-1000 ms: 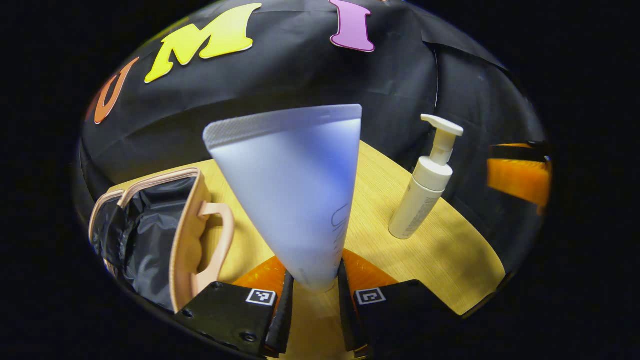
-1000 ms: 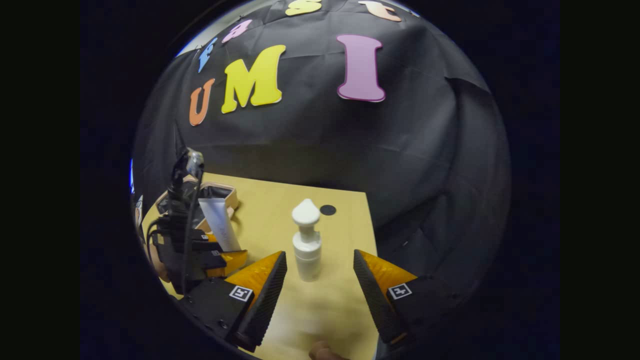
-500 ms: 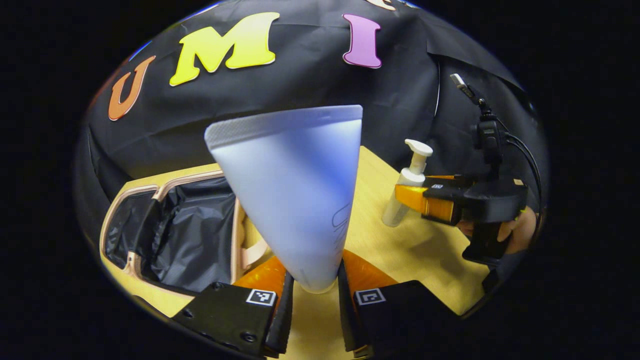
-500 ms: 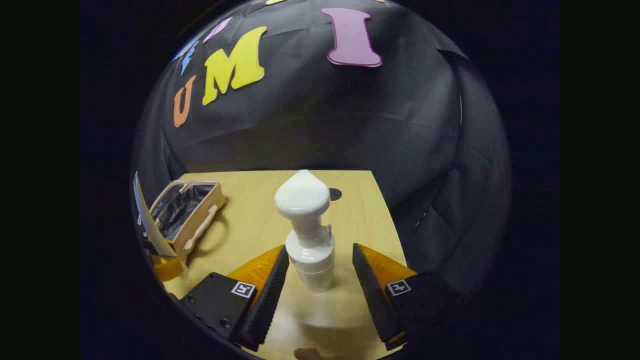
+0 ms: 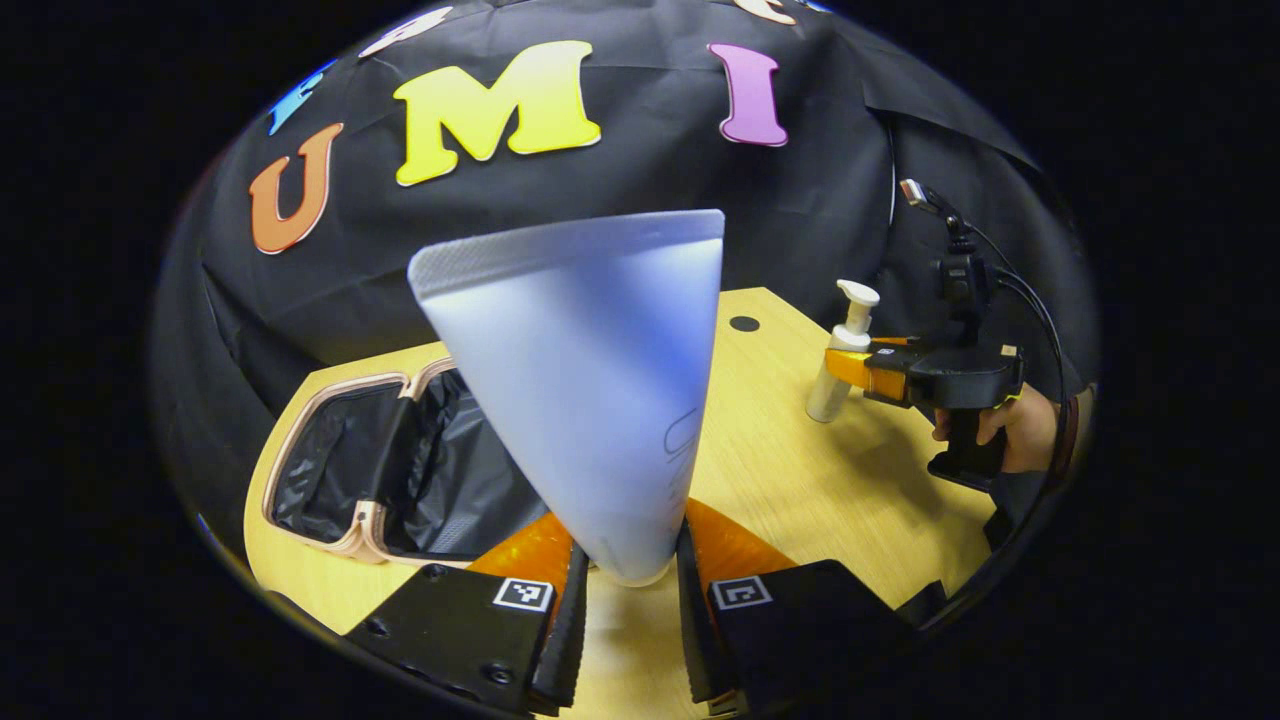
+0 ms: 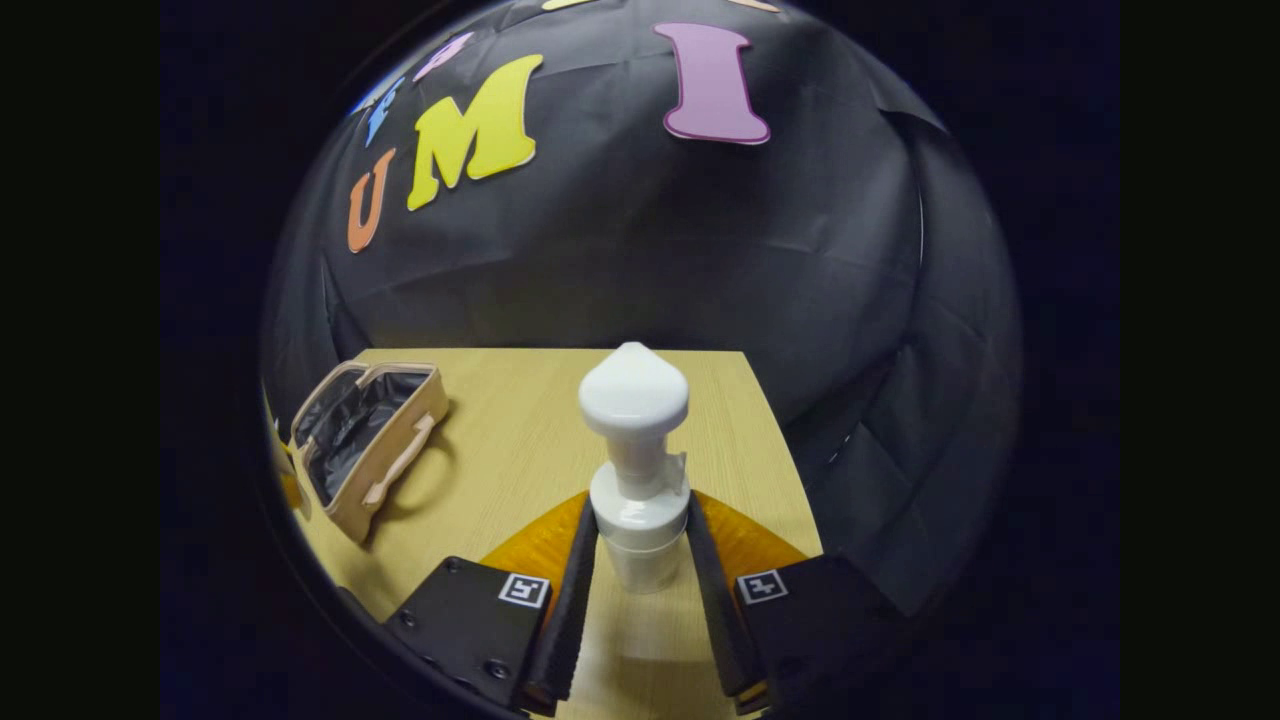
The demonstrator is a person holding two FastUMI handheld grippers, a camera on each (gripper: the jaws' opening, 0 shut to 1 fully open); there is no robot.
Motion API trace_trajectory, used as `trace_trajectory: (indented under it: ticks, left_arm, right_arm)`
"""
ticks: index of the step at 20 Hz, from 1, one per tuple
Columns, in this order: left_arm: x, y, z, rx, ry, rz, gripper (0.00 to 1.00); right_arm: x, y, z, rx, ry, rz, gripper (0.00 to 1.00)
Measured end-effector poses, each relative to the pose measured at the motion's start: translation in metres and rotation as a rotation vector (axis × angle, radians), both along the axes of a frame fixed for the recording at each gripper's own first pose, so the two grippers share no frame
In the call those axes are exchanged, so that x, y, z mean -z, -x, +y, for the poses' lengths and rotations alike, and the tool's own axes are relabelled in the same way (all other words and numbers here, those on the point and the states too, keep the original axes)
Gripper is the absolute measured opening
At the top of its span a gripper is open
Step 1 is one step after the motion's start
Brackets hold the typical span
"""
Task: First open the suitcase, pack the skin care products into it, and then close the suitcase.
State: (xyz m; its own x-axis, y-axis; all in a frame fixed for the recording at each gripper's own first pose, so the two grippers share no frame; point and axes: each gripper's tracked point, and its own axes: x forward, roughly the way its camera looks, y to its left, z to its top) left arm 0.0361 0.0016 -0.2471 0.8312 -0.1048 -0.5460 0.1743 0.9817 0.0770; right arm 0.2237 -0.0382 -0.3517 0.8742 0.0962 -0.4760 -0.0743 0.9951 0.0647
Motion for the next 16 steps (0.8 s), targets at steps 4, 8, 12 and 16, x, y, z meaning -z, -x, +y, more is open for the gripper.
trace_trajectory:
  ticks: [4, 8, 12, 16]
  left_arm:
    - [-0.009, -0.01, 0.047, -0.059, -0.006, -0.012, 0.43]
    - [-0.002, -0.025, 0.098, -0.12, -0.01, -0.009, 0.43]
    - [0.027, -0.033, 0.134, -0.15, 0.028, 0.066, 0.43]
    - [0.056, -0.047, 0.157, -0.153, 0.032, 0.14, 0.43]
  right_arm:
    - [-0.021, 0.015, 0.008, 0.023, 0.007, -0.01, 0.49]
    - [-0.064, 0.05, 0.029, 0.018, 0.002, -0.046, 0.48]
    - [-0.11, 0.094, 0.066, 0.011, -0.06, -0.079, 0.48]
    - [-0.141, 0.128, 0.103, -0.022, -0.056, -0.106, 0.48]
